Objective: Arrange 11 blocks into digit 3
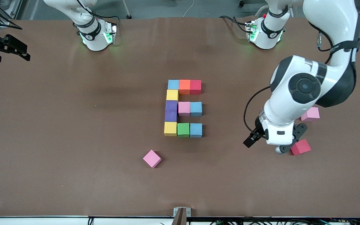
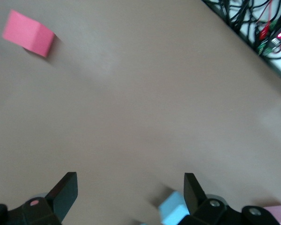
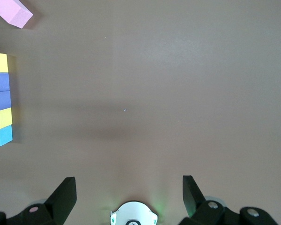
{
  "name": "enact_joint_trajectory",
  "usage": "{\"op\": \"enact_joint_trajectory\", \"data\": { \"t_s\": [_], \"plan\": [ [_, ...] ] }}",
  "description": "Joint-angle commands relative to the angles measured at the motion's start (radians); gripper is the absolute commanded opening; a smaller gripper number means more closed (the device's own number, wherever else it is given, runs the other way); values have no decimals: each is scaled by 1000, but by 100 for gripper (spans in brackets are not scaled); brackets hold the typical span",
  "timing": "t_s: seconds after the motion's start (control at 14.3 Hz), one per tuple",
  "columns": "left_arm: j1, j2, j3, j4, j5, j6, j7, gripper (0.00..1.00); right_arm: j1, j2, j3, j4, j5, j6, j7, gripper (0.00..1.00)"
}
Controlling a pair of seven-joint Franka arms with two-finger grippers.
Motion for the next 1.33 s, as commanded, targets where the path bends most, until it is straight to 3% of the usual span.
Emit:
{"op": "enact_joint_trajectory", "data": {
  "t_s": [0.0,0.42,1.26],
  "plan": [
    [23,-31,0,-20,-16,-43,153,100,-9,-14,0,-14,-3,-2,-9,100],
    [116,-80,3,-16,-16,-109,452,100,-37,-15,-3,-21,40,3,-11,100],
    [224,-180,-3,-23,-23,-203,683,100,-32,-15,3,-25,28,2,26,100]
  ]
}}
